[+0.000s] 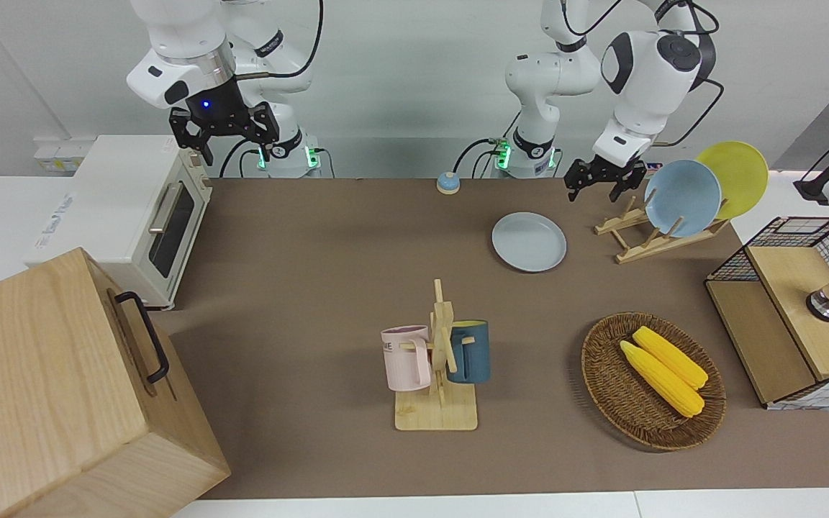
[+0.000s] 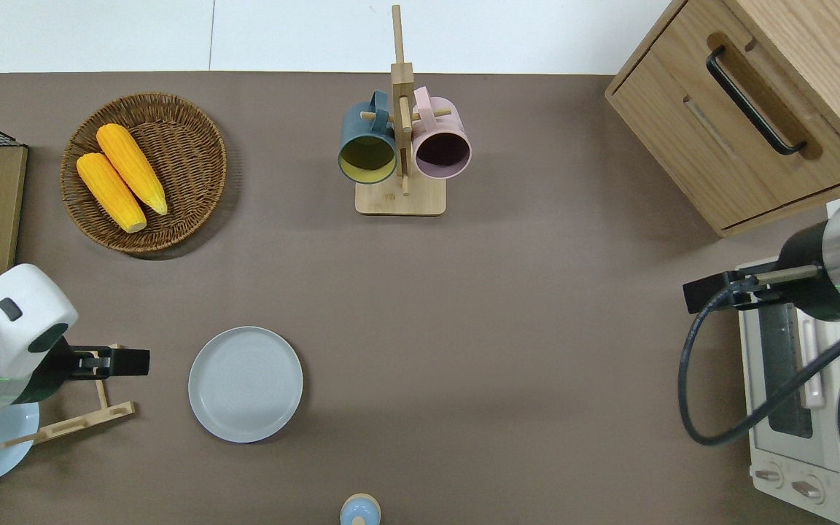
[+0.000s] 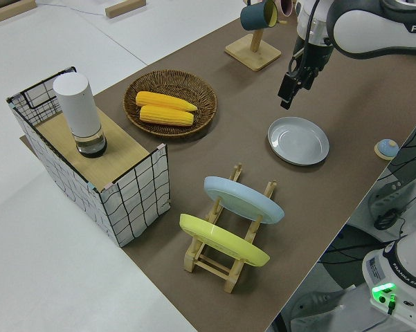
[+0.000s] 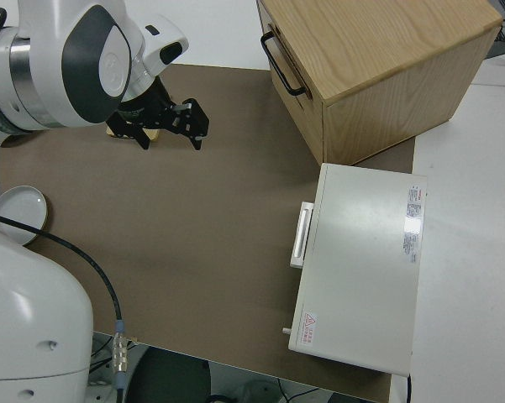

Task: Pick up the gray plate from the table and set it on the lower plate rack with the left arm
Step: 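Move the left gripper toward the rim of the gray plate, then close the left gripper on the gray plate's rim nearest the rack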

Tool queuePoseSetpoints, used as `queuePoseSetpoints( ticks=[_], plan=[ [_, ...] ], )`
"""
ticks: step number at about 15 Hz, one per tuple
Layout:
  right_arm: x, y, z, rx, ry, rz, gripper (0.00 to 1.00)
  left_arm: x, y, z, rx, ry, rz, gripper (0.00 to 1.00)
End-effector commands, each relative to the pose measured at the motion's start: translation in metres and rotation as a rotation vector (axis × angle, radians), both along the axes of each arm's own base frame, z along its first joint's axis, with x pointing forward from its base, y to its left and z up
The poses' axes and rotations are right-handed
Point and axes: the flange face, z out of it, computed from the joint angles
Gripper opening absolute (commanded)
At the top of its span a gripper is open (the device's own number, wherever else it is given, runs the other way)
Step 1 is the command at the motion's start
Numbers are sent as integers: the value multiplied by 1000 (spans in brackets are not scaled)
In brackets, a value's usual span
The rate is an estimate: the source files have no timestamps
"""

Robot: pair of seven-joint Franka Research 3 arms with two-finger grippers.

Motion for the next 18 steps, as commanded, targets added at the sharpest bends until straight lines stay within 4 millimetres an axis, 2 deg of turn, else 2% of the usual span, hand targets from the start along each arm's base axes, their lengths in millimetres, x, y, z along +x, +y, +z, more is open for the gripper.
queuePoseSetpoints(
  ticks=[1,6,18],
  plan=[
    [-2,-1,3,9,7,-3,990,-18,0,-31,-11,-39,19,991],
    [-2,-1,3,9,7,-3,990,-33,-6,-76,0,-60,30,993],
    [-2,-1,3,9,7,-3,990,-40,-14,-130,7,-65,17,991]
  ],
)
